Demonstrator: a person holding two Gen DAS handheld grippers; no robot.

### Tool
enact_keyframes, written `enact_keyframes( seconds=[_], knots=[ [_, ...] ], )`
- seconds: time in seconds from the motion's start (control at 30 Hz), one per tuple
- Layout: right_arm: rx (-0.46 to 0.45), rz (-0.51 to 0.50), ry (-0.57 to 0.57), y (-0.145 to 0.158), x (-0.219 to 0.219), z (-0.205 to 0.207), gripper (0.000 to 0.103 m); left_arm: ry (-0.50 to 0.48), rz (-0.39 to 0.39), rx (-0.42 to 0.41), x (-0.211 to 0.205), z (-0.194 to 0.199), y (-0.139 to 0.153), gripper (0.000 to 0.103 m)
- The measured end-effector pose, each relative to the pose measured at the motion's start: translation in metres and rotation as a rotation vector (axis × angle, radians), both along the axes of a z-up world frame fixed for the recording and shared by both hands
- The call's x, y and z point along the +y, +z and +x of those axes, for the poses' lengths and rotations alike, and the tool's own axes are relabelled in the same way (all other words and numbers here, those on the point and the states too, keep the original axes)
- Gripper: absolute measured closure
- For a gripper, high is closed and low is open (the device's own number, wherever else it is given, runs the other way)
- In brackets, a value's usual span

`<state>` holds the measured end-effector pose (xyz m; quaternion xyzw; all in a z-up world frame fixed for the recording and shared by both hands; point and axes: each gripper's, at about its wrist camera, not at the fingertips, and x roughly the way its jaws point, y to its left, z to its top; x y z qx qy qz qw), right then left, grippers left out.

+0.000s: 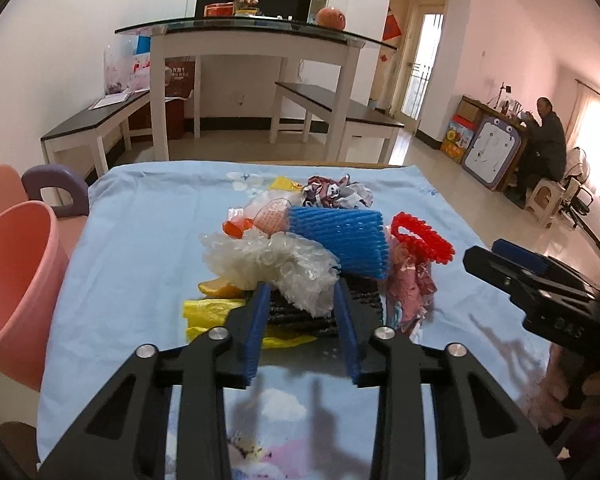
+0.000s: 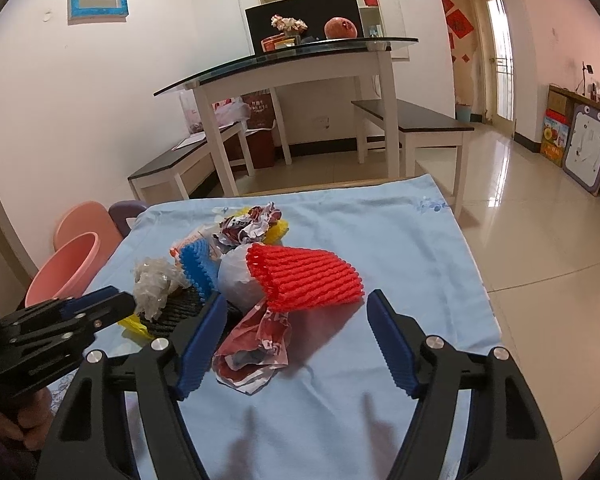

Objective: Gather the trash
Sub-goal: 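Grasp the red mesh foam sleeve with the right tool while the left tool grasps clear plastic wrap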

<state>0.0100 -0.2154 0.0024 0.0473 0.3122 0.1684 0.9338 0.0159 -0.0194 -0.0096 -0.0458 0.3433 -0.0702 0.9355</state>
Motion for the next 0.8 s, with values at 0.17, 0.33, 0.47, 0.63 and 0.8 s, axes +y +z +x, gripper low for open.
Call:
enact_keyframes(
  seconds=[0.17,0.33,0.47,0.63,0.8],
  knots=[
    [0.005,0.004,0.014,-0.001,0.001,0.003,0.035,-0.008,-0.011,0.03,0.002,0.01,-0.009,0.091],
    [0.012,0.0,0.027,-0.004,0.004,0.006,0.04,0.0,-0.027,0.012,0.006,0.006,-0.008,0.097],
    [0.01,-0.005,0.04,-0.002,0.008,0.01,0.045,0.006,-0.048,-0.014,0.01,-0.002,-0.002,0.099],
    [0.004,-0.04,0.046,0.001,0.019,0.019,0.053,0.008,-0.048,-0.048,0.014,-0.012,0.004,0.099],
    [0.055,-0.06,0.019,-0.007,0.02,0.031,0.07,0.013,-0.064,-0.06,0.019,-0.018,0.008,0.099]
  ],
)
